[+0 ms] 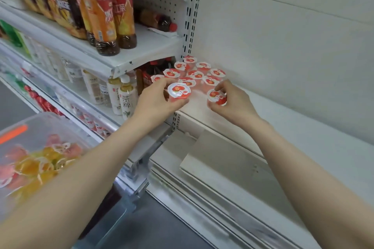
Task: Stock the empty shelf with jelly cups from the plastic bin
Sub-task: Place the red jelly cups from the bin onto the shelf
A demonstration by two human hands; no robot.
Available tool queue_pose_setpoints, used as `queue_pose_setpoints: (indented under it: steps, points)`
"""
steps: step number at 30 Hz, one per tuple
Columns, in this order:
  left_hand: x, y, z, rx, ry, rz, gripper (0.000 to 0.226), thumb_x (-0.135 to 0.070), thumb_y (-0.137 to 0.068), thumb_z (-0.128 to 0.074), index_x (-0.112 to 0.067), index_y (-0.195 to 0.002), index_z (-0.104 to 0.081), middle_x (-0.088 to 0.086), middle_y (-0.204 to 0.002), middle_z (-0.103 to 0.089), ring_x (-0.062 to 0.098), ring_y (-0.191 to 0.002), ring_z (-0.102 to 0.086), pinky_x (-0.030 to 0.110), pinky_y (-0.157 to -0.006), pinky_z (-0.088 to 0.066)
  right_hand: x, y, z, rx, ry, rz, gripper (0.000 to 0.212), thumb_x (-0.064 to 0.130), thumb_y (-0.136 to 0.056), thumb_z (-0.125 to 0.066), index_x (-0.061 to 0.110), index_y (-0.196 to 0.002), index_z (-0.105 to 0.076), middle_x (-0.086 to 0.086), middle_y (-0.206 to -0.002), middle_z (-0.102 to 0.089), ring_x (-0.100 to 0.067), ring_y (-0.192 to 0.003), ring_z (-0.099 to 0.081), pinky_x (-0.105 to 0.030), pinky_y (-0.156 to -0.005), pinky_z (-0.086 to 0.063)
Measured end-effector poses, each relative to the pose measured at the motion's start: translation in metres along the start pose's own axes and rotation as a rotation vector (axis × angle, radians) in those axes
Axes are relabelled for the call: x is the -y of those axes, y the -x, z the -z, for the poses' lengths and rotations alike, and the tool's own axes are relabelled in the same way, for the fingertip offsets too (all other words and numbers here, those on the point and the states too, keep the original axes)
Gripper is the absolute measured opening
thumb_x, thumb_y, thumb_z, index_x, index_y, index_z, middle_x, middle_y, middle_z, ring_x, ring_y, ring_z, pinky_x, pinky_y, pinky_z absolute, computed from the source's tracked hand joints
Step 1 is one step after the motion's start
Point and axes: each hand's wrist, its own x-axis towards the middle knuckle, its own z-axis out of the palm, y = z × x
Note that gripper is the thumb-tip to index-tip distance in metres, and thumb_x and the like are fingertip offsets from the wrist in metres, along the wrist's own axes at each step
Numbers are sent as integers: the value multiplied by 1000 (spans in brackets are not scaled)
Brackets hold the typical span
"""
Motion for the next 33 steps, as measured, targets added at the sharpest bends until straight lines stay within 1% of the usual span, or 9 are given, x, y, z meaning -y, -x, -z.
queue_pose_setpoints:
  steps: [4, 9, 13, 15, 18, 23, 25, 28, 33]
  points:
    - [8, 4, -2, -15, -65, 5, 48, -50, -73, -75, -29, -114, -61, -15, -108, -62, 3, -95, -58, 26, -79, -50, -1, -17, -20, 29, 22, 40, 31, 35, -80, -69, 20, -103, -55, 0, -101, -64, -21, -89, -58, -30, -71, -40]
    - [10, 9, -2, -7, -154, -23, 41, -42, -75, -75, -26, -109, -59, -15, -102, -55, 2, -94, -49, 16, -71, -38, -5, -33, -35, 2, 51, 71, 29, 35, -80, -70, 18, -101, -58, -1, -106, -61, -21, -91, -57, -29, -71, -39]
    - [10, 11, -4, 5, -199, -46, 43, -42, -76, -74, -26, -112, -56, -11, -109, -54, 3, -97, -46, 24, -78, -40, -9, -41, -41, -39, 58, 121, 28, 32, -81, -72, 16, -98, -58, -6, -117, -50, -21, -90, -54, -29, -75, -39]
    - [11, 11, -7, 16, -247, -75, 47, -45, -75, -73, -25, -115, -57, -8, -113, -55, 5, -101, -47, 25, -83, -42, -11, -44, -45, -60, 94, 141, 28, 33, -83, -71, 16, -101, -58, -6, -115, -52, -23, -91, -55, -31, -74, -41]
    - [12, 8, -12, -10, -409, -175, 56, -57, -74, -69, -23, -118, -62, -6, -113, -56, 15, -108, -45, 23, -89, -32, -14, -45, -50, -104, 186, 195, 29, 35, -85, -69, 15, -104, -58, -5, -111, -57, -25, -93, -55, -34, -73, -46]
    - [3, -5, -26, -78, -534, -269, 57, -63, -72, -64, -22, -112, -67, -2, -118, -55, 21, -119, -41, 41, -101, -37, -23, -45, -43, -155, 286, 293, 27, 33, -86, -69, 14, -105, -64, -7, -115, -65, -31, -108, -52, -39, -80, -46]
    - [0, -14, -35, -72, -534, -274, 59, -65, -70, -60, -20, -106, -70, 0, -120, -56, 23, -122, -40, 45, -103, -37, -28, -46, -39, -164, 309, 323, 26, 32, -84, -72, 13, -101, -65, -6, -108, -68, -32, -105, -53, -38, -78, -46]
    - [0, -25, -49, -46, -577, -245, 64, -68, -68, -55, -20, -106, -72, 0, -123, -55, 24, -126, -39, 47, -105, -36, -34, -48, -36, -160, 321, 354, 26, 31, -80, -75, 12, -96, -65, -6, -100, -69, -33, -99, -55, -38, -75, -46]
    - [8, -32, -64, -57, -597, -228, 62, -64, -68, -63, -18, -109, -72, 4, -129, -55, 27, -132, -35, 46, -107, -33, -34, -49, -30, -100, 348, 396, 25, 30, -80, -74, 16, -99, -67, -4, -104, -70, -33, -104, -56, -42, -79, -48]
